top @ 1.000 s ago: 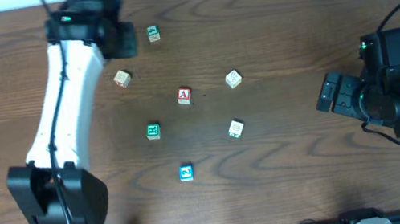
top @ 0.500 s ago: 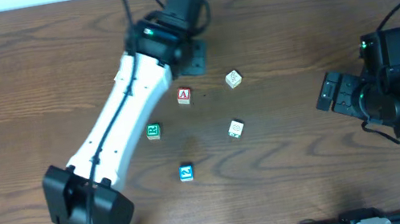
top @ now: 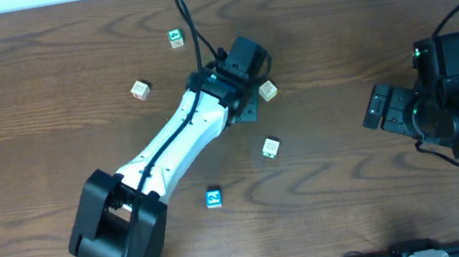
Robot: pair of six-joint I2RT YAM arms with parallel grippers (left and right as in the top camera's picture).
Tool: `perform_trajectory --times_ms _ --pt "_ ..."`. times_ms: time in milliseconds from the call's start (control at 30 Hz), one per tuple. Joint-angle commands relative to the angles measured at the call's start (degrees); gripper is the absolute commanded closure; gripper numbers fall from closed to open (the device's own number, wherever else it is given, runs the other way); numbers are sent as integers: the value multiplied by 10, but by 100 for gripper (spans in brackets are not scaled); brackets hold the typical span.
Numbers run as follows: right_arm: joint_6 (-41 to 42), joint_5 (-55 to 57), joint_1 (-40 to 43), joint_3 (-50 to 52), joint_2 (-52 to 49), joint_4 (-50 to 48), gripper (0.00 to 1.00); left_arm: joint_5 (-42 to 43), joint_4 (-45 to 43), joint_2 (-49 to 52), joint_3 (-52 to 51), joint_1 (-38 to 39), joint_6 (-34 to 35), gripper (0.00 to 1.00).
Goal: Spell out Ai2
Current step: 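Carry the I block beside the A block with the left gripper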
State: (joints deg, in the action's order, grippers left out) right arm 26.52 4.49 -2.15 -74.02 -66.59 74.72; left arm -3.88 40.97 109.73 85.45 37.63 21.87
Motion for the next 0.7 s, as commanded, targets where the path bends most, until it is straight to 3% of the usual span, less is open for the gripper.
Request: perform_trajectory --times_ms 0,333,667 --pt "-5 0 3 3 4 0 1 -12 -25 6 -21 -1 10 86" --pt "-5 0 2 3 4 -2 1 -38 -176 7 -102 -1 4 86" --pt "-4 -1 2 3 4 -7 1 -55 -231 50 -111 -2 -18 83"
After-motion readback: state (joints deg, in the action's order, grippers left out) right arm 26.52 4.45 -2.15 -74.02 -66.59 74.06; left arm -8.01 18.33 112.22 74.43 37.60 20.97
